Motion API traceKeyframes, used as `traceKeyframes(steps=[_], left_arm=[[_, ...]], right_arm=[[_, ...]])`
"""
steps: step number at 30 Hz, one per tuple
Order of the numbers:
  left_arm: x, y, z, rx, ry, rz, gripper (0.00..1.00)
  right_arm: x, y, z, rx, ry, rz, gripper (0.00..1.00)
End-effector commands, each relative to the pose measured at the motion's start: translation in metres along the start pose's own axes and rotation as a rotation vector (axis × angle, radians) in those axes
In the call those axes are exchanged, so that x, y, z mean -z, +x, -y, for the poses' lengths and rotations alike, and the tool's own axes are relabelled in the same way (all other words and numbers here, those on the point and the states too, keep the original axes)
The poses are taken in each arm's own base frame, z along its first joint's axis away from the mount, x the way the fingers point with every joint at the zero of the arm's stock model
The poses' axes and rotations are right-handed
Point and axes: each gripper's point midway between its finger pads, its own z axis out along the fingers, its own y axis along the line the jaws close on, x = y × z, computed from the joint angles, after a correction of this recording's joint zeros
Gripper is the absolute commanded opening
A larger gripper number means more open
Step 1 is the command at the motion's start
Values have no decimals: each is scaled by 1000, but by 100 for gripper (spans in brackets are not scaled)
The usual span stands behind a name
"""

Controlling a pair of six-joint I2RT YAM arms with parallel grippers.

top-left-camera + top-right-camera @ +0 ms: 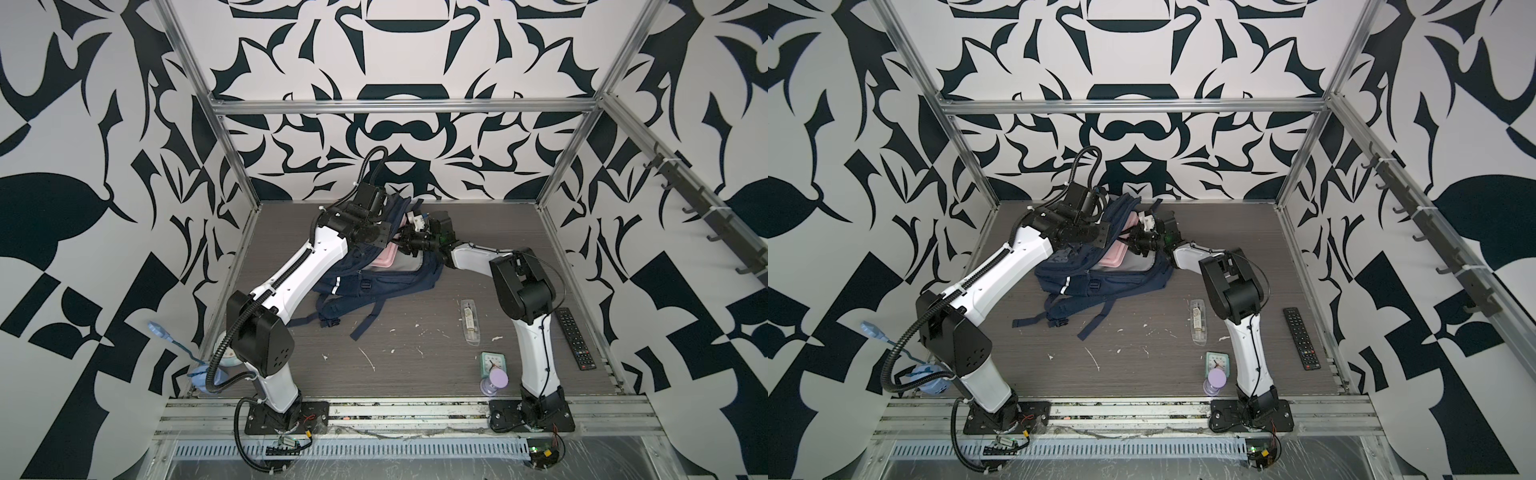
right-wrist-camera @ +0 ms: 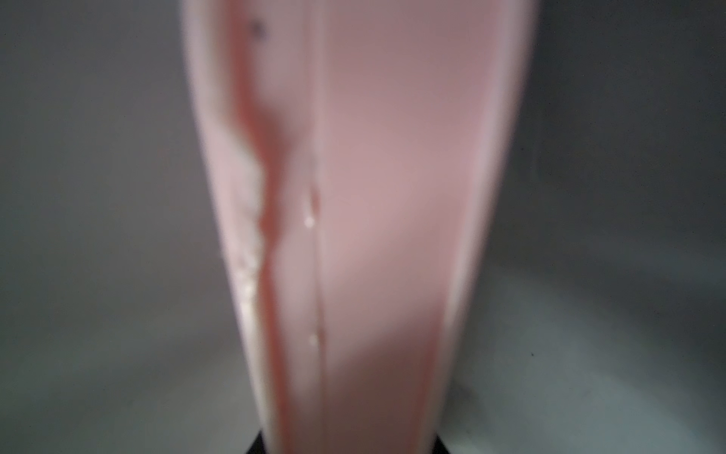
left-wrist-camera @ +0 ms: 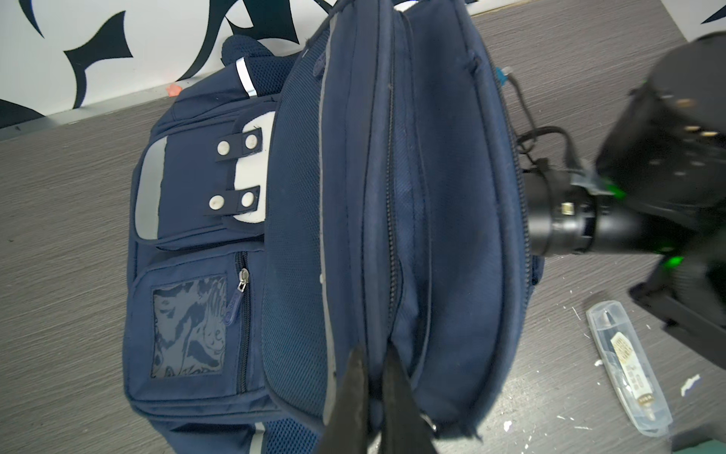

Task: Pack books, pencil case, and school supplies into a backpack
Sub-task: Place the pencil case in the student bag.

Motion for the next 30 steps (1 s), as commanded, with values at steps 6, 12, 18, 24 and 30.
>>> traceKeyframes(steps=[6, 12, 18, 24, 30], left_arm=[[32, -25, 4, 41, 46, 112, 0], [34, -28, 4, 49, 64, 118, 0], [37, -31, 3, 58, 74, 125, 0], [38, -31, 0, 67, 80, 123, 0], [37, -31, -3, 78, 84, 124, 0]], right_arm=[[-36, 6, -40, 77, -62, -37, 28], [-64, 14, -47, 86, -59, -71, 30], [-83, 15, -45, 79, -34, -87, 35], [-81, 11, -53, 121, 11, -94, 52], [-74, 7, -52, 154, 69, -105, 62]])
